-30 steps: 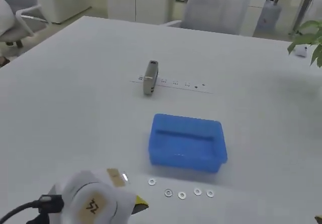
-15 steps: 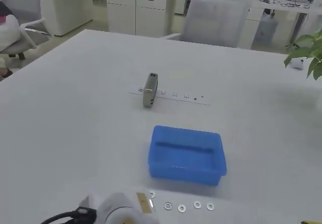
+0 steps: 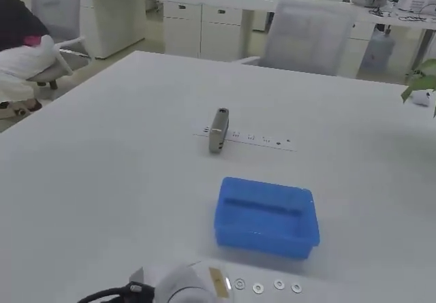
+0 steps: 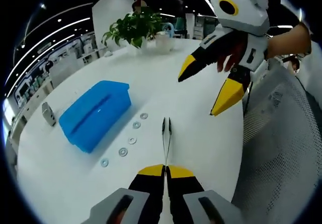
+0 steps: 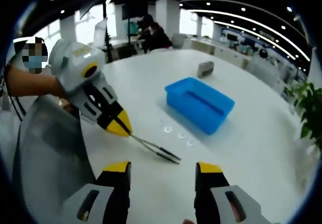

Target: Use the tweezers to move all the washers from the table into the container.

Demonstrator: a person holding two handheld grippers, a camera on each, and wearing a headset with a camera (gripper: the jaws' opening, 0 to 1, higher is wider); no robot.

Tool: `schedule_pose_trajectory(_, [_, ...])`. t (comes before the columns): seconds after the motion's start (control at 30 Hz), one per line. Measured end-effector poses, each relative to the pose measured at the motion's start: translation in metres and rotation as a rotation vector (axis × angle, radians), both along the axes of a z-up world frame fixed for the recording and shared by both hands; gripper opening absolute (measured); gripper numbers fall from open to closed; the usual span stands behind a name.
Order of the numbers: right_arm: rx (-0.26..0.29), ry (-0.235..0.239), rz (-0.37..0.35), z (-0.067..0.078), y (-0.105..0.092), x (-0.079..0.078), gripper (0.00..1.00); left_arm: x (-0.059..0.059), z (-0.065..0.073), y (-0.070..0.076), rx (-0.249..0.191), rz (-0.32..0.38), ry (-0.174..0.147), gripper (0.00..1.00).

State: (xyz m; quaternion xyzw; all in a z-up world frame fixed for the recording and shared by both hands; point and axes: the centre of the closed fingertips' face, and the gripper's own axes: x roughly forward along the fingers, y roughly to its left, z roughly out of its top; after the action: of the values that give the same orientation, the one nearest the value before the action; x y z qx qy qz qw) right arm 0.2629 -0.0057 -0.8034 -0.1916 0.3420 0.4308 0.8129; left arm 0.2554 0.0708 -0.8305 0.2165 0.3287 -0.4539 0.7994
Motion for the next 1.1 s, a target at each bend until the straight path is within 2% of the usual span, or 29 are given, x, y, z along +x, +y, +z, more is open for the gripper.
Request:
schedule_pose_trajectory(0.07, [-0.003, 0.022, 0.039, -0.003, 0.007, -0.004, 0.39, 0.0, 0.009, -0.001, -0.012, 0.007, -0.002, 0.0])
schedule_pose_trajectory(0.1, [0.0, 0.018, 0.056, -0.003, 0.011, -0.004, 0.37, 0.0, 0.015, -0.002, -0.021, 0.012, -0.004, 0.0])
schedule_pose_trajectory(0.23, [0.006, 0.03, 0.136, -0.004, 0.027, -0.011, 0.31, 0.0, 0.038, -0.005, -0.044, 0.02, -0.033, 0.0])
schedule_pose_trajectory(0.37, [0.018, 0.01, 0.188, 0.0, 0.043, -0.013, 0.27, 0.001, 0.057, -0.008, -0.059, 0.019, -0.062, 0.0])
schedule_pose_trajectory(0.57, [0.031, -0.006, 0.219, 0.004, 0.056, -0.013, 0.18, 0.003, 0.072, -0.013, -0.058, -0.003, -0.093, 0.0])
schedule_pose_trajectory(0.67, [0.032, -0.01, 0.228, 0.005, 0.059, -0.012, 0.15, 0.002, 0.076, -0.015, -0.056, -0.025, -0.09, 0.0])
schedule_pose_trajectory(0.87, [0.031, -0.04, 0.245, 0.009, 0.064, -0.005, 0.06, 0.004, 0.083, -0.016, -0.06, -0.058, -0.105, 0.0])
schedule_pose_trajectory(1.0, [0.039, -0.054, 0.256, 0.012, 0.069, -0.002, 0.01, 0.004, 0.084, -0.016, -0.035, -0.093, -0.116, 0.0])
schedule_pose_trajectory(1.1, [0.032, -0.066, 0.266, 0.014, 0.07, -0.003, 0.0, 0.004, 0.084, -0.012, -0.014, -0.104, -0.127, 0.0])
